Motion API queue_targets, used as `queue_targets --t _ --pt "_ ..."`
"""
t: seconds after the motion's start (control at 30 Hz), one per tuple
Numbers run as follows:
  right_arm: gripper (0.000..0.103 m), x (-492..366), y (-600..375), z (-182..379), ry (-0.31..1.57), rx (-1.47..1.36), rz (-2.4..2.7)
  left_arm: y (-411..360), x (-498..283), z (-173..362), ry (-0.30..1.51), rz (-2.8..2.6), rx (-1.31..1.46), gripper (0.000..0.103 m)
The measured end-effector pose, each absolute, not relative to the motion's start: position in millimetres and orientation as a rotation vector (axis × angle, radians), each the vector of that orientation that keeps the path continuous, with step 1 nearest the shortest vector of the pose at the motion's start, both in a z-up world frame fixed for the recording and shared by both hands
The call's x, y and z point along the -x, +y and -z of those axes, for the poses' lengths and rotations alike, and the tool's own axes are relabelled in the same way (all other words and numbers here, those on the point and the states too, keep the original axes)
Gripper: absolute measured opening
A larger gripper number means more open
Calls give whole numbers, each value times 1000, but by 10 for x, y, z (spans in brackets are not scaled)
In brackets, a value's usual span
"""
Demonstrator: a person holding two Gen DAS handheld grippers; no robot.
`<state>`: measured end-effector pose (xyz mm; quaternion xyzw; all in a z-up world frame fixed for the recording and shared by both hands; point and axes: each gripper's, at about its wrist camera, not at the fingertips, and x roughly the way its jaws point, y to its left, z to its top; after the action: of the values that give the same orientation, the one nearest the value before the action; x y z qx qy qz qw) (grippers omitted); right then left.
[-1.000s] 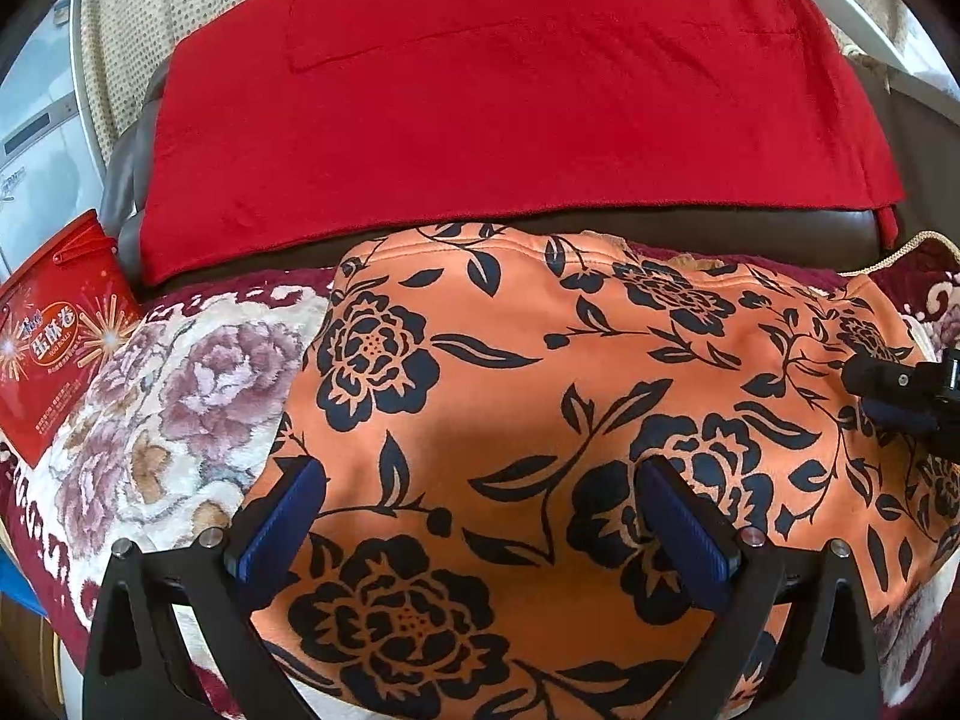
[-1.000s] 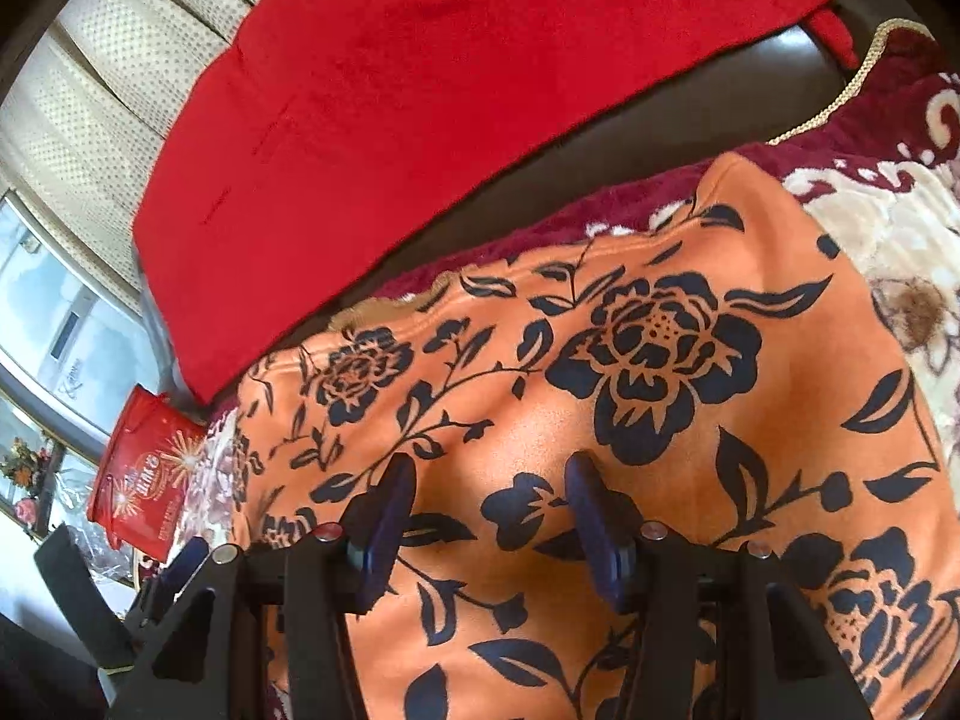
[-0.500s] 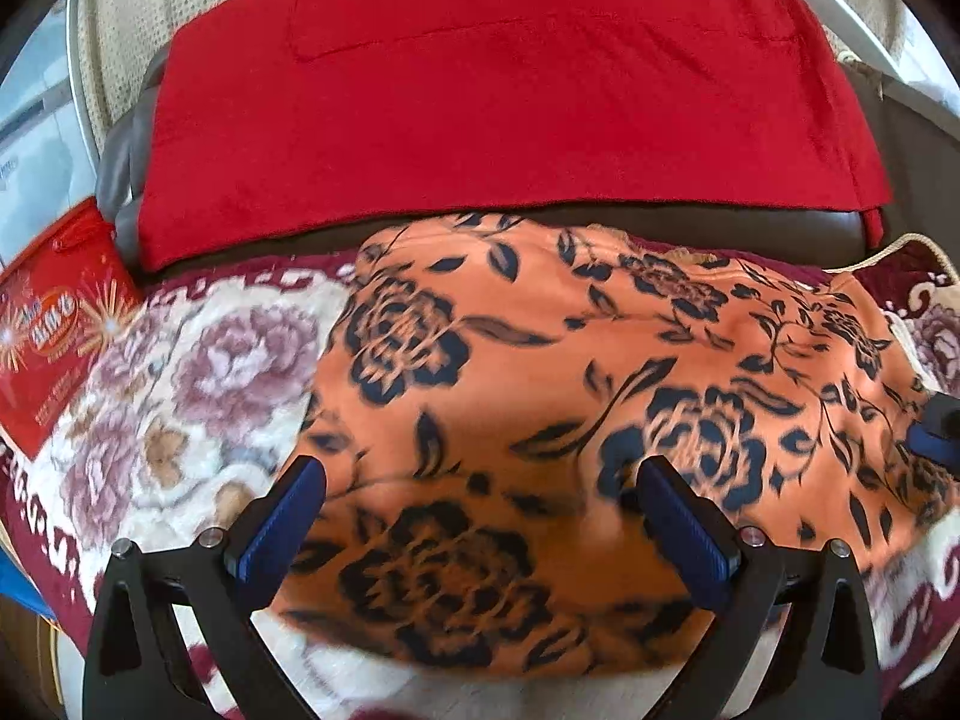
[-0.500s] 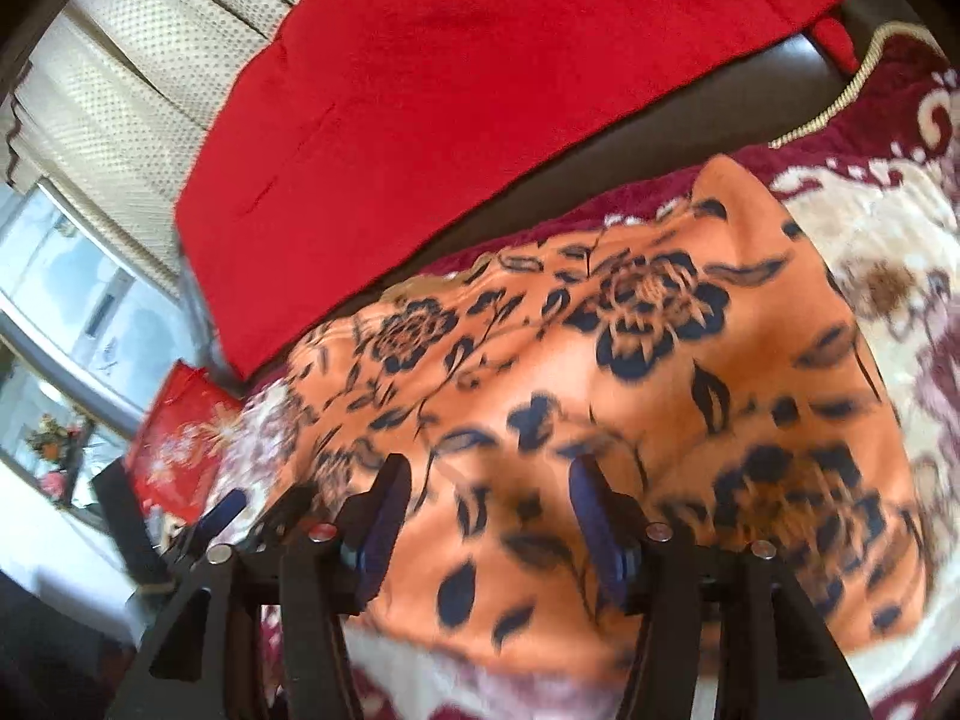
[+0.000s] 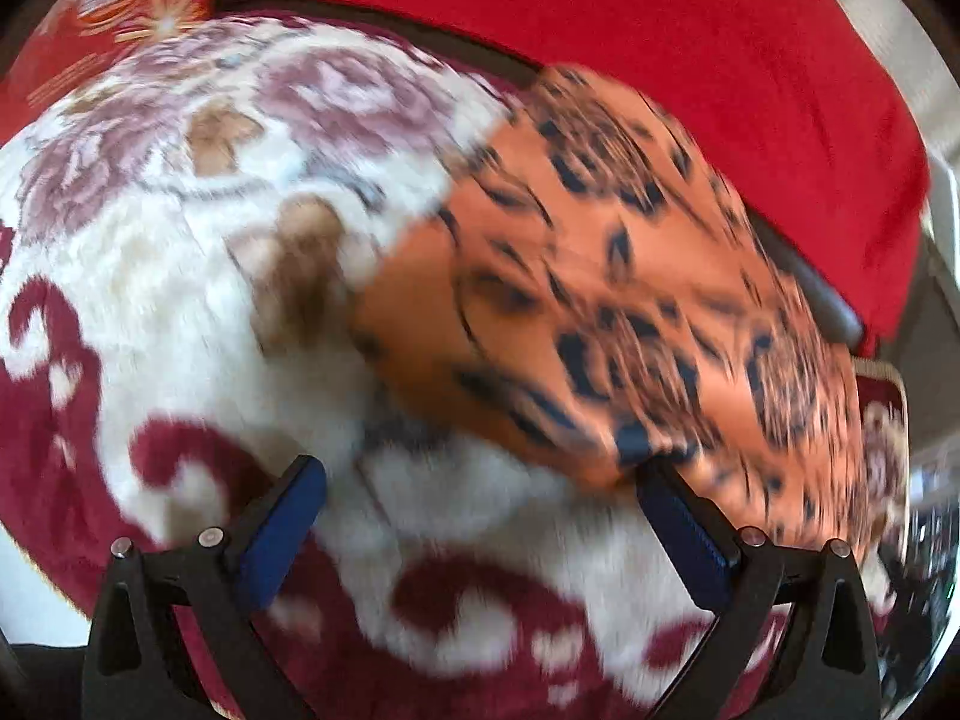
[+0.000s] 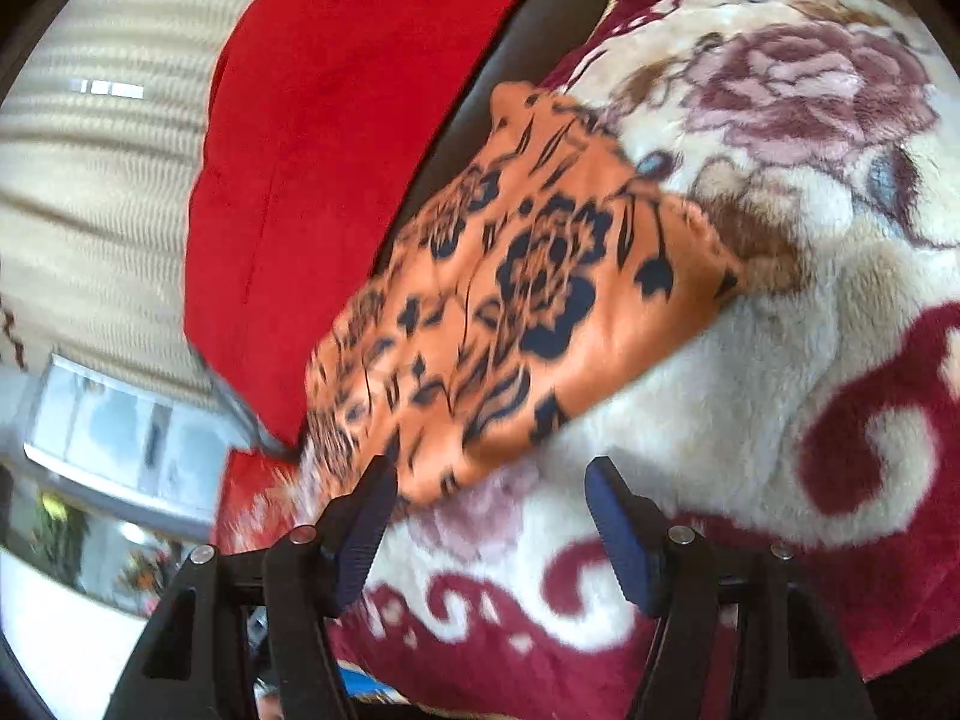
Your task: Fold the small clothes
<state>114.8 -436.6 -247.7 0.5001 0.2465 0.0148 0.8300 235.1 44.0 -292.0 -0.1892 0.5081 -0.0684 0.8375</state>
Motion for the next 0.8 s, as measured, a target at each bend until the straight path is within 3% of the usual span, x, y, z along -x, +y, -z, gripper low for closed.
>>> queue_targets --t 0.3,0.33,0.37,0.4,0.43,0.47,0.5,0.53,0.63,0.8 --pt "68 -1416 -4591 2586 344 -1174 57 523 -2639 2971 965 150 607 102" --pt "68 -1436 -4636 2625 312 -1214 65 518 -2645 2950 950 172 624 93" --pt "68 -1461 -4677 2635 292 -1244 68 529 -2668 2919 943 179 630 75" --pt "68 -1491 -4705 2628 270 -1261 67 517 -2673 2897 935 182 623 63" --pt "67 -1528 -4722 2611 257 -1252 67 493 -2675 2880 928 188 601 38" --pt "54 -1555 -4732 2598 249 -1241 81 463 -2672 2856 923 188 572 28" --pt "29 -1603 -4745 2602 246 -1233 107 439 -2669 2827 912 195 557 26" --pt "20 -1635 -4763 2620 255 -1232 113 426 -2652 2785 896 208 551 22" --pt "17 -1644 -4793 2641 235 -1248 120 350 -2517 2537 799 270 503 19" --pt "14 -1345 -4783 2155 107 -1110 152 56 -2243 2079 680 411 407 18"
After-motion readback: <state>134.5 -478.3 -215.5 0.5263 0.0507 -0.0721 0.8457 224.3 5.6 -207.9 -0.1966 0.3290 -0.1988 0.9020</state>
